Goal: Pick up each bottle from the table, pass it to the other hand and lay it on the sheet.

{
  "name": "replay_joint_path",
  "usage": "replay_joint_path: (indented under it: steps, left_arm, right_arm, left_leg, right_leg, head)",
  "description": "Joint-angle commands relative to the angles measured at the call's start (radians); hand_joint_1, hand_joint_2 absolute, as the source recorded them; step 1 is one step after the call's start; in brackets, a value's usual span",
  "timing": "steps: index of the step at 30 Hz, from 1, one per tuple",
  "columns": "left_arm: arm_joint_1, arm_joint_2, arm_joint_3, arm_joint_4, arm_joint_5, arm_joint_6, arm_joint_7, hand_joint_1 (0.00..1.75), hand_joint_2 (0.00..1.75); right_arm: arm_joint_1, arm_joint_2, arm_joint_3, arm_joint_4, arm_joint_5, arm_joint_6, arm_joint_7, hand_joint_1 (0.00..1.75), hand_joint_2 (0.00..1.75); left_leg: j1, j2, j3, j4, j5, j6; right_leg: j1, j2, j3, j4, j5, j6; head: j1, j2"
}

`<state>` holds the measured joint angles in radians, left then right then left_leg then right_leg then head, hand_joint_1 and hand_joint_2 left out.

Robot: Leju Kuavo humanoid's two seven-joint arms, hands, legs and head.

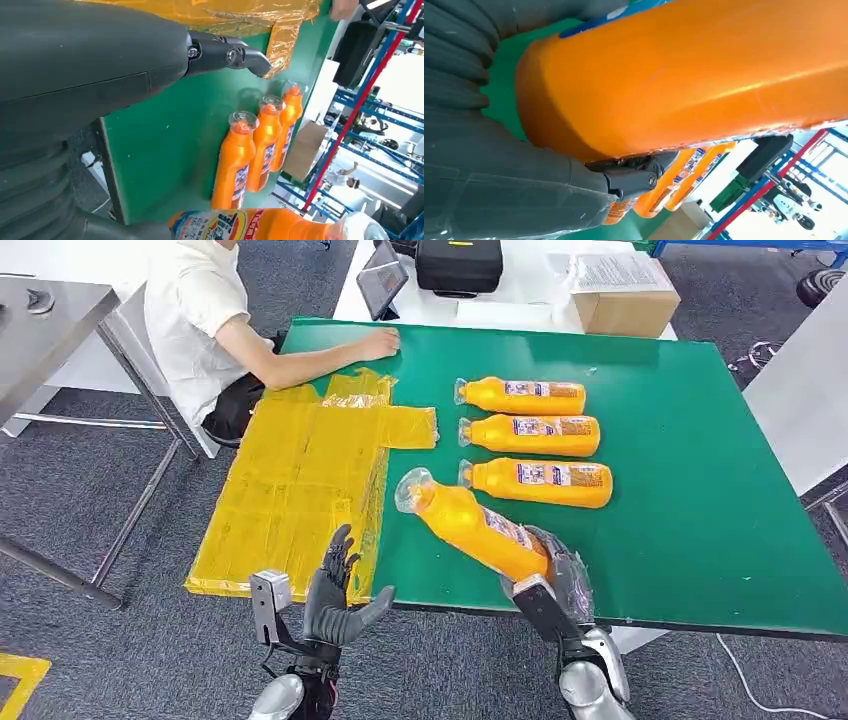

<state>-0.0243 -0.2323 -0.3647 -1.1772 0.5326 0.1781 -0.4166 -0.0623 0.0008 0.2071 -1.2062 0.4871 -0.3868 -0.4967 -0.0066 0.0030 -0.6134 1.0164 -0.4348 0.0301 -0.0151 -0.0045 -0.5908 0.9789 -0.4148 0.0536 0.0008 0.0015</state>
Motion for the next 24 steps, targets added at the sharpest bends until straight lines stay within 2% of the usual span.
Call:
replay_joint_path:
  steps: [1,2,5,6,7,8,9,10,12,17,18,19,20,22,24]
  left_arm:
    - [0.020,0.040,-0.022,-0.065,0.189,-0.057,0.062,0.00,1.75]
    - [0.023,0.047,-0.036,-0.073,0.211,-0.080,0.072,0.00,1.75]
    - [0.011,0.064,-0.081,-0.074,0.212,-0.163,0.062,0.00,1.75]
    - [0.005,0.060,-0.082,-0.071,0.207,-0.169,0.061,0.00,1.75]
    - [-0.002,0.060,-0.085,-0.070,0.197,-0.176,0.057,0.00,1.75]
    - [-0.008,0.058,-0.087,-0.066,0.184,-0.179,0.051,0.00,1.75]
    - [-0.050,0.051,-0.101,-0.017,0.156,-0.209,0.058,0.00,1.75]
    - [-0.072,0.037,-0.093,0.026,0.159,-0.215,0.059,0.00,1.75]
    - [-0.086,0.027,-0.080,0.057,0.168,-0.217,0.054,0.00,1.75]
    - [-0.105,0.019,-0.068,0.075,0.215,-0.263,0.058,0.00,1.75]
    - [-0.105,0.021,-0.073,0.063,0.212,-0.272,0.056,0.00,1.75]
    - [-0.101,0.023,-0.076,0.050,0.208,-0.276,0.053,0.00,1.75]
    - [-0.096,0.027,-0.083,0.028,0.196,-0.285,0.042,0.00,1.75]
    - [-0.093,0.033,-0.092,0.009,0.167,-0.287,0.021,0.00,1.75]
    - [-0.095,0.033,-0.094,0.003,0.148,-0.277,0.016,0.00,1.75]
  right_arm:
    - [0.009,0.070,0.024,-0.097,-0.123,-0.060,-0.026,1.41,1.75]
    - [0.002,0.069,0.039,-0.086,-0.130,-0.052,-0.017,1.38,1.75]
    - [-0.053,0.068,0.109,0.028,-0.109,0.005,-0.006,1.26,1.75]
    - [-0.066,0.080,0.128,0.062,-0.106,0.018,-0.008,1.19,1.75]
    - [-0.082,0.081,0.163,0.100,-0.091,0.039,-0.005,1.20,1.75]
    - [-0.093,0.088,0.184,0.128,-0.081,0.047,0.000,1.40,1.75]
    - [-0.127,0.132,0.294,0.221,0.003,0.088,-0.042,1.50,1.75]
    - [-0.142,0.175,0.336,0.277,-0.003,0.043,-0.073,1.64,1.75]
    - [-0.145,0.189,0.376,0.279,-0.020,0.029,-0.082,1.75,1.75]
    - [-0.136,0.160,0.465,0.209,-0.073,0.057,-0.085,1.73,1.75]
    - [-0.136,0.161,0.466,0.215,-0.074,0.058,-0.083,1.69,1.75]
    - [-0.138,0.162,0.470,0.225,-0.076,0.057,-0.083,1.61,1.75]
    - [-0.139,0.163,0.475,0.234,-0.079,0.063,-0.085,1.61,1.75]
    - [-0.136,0.164,0.479,0.238,-0.079,0.068,-0.087,1.50,1.75]
    - [-0.134,0.163,0.487,0.238,-0.067,0.058,-0.092,1.55,1.75]
  left_leg:
    - [0.003,0.002,0.010,0.001,-0.006,-0.005]
    - [0.001,0.002,0.001,0.000,-0.001,-0.002]
    - [0.002,0.004,0.007,-0.001,-0.003,-0.004]
    - [0.001,0.003,0.003,-0.001,-0.001,-0.002]
    - [0.001,0.004,0.004,-0.001,-0.002,-0.002]
    - [0.002,0.004,0.005,-0.001,-0.002,-0.003]
    - [0.001,0.004,0.002,-0.001,-0.001,-0.002]
    - [0.002,0.006,0.004,-0.001,-0.001,-0.003]
    - [0.003,0.007,0.007,-0.002,-0.002,-0.004]
    - [0.003,0.002,0.004,-0.001,0.000,-0.004]
    - [0.002,0.000,0.001,-0.001,0.001,-0.003]
    - [0.003,0.000,0.003,-0.001,0.000,-0.004]
    - [0.003,0.000,0.002,-0.001,0.000,-0.003]
    - [0.002,0.002,0.002,-0.001,0.000,-0.003]
    - [0.002,-0.001,0.002,-0.001,0.000,-0.003]
  right_leg:
    - [0.002,0.003,0.009,0.001,-0.005,-0.006]
    - [0.001,0.003,0.000,0.001,-0.001,-0.002]
    - [0.002,0.005,0.006,0.000,-0.002,-0.004]
    - [0.001,0.003,0.002,-0.001,0.000,-0.002]
    - [0.001,0.004,0.003,-0.001,0.000,-0.002]
    - [0.001,0.004,0.004,-0.001,-0.001,-0.003]
    - [0.001,0.004,0.001,-0.001,0.000,-0.002]
    - [0.002,0.006,0.002,-0.001,0.001,-0.003]
    - [0.003,0.007,0.005,-0.001,0.000,-0.004]
    - [0.002,0.002,0.003,-0.001,-0.001,-0.003]
    - [0.002,0.000,0.000,0.000,0.000,-0.001]
    - [0.003,0.000,0.003,-0.001,-0.001,-0.002]
    - [0.002,0.000,0.002,0.000,-0.001,-0.002]
    - [0.002,0.003,0.002,0.000,-0.001,-0.002]
    - [0.002,0.000,0.002,0.000,-0.001,-0.002]
  head:
    - [0.000,0.000]
    - [0.000,0.000]
    - [0.000,0.000]
    - [0.000,0.000]
    - [0.000,0.000]
    - [0.000,0.000]
    - [0.000,0.000]
    - [0.000,0.000]
    - [0.000,0.000]
    - [0.000,0.000]
    - [0.000,0.000]
    - [0.000,0.000]
    - [0.001,0.000]
    - [0.000,0.000]
    - [0.001,0.000]
